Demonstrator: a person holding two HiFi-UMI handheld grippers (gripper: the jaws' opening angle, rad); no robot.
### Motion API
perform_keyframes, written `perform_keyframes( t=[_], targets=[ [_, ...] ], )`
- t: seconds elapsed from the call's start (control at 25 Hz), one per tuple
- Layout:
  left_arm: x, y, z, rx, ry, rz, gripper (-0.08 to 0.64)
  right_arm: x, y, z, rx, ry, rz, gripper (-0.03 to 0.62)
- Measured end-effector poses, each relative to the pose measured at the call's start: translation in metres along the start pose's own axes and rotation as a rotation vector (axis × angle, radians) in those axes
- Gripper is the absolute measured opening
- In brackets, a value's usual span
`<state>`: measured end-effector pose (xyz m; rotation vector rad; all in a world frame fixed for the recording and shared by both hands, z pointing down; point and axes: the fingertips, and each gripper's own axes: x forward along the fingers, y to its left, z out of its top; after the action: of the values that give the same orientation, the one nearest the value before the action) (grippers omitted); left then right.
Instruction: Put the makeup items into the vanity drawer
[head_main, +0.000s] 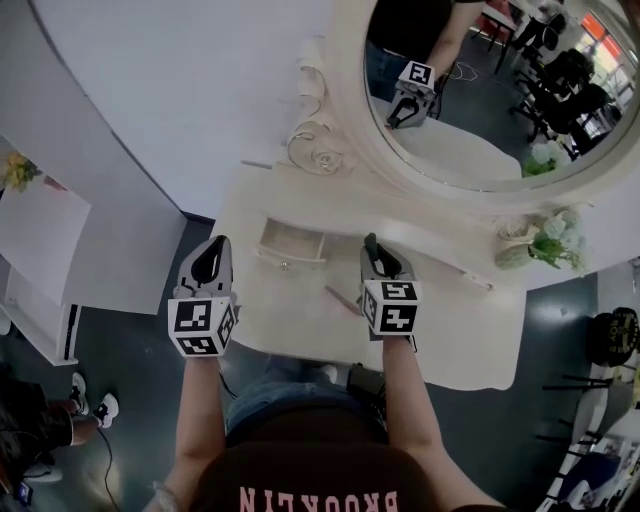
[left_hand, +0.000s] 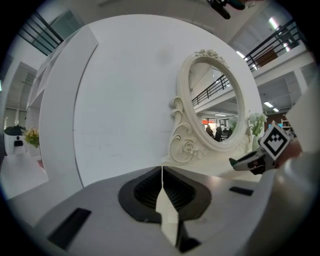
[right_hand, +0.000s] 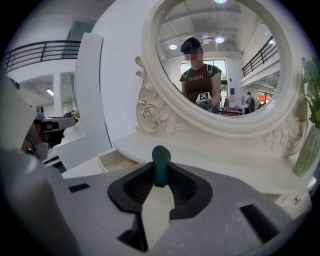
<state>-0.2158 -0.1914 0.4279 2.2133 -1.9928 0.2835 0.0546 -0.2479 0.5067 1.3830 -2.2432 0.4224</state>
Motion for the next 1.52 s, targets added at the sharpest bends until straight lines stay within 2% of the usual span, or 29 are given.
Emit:
perform_keyframes(
  t=[0.56,0.92,1.0,1.12,1.52],
  targets=[
    [-0.046,0.085,-0.008,-0.043,0.006,0.206,0.006,0.046,0.086,0.029,-0.099,-0.017,0.194,0.081],
    [-0.075,0.124,-0.028,-0.073,0.04,0.309,0.006,0.072,0.136,0.03,-0.124,-0.002,0.306,0.095],
    [-0.078,0.13,-0.03,-0.078,0.042,0.325,0.006,0.076,0.147,0.031,-0.126,0.001,0.339,0.113],
    [-0.082,0.137,-0.032,-0.081,0.047,0.34,0.006,0.08,0.16,0.03,-0.133,0.005,0.371,0.196],
    [-0.084,0.139,-0.035,-0.086,0.05,0.328,0.006,0.077,0.164,0.033,-0.129,-0.01,0.352,0.186]
  ],
)
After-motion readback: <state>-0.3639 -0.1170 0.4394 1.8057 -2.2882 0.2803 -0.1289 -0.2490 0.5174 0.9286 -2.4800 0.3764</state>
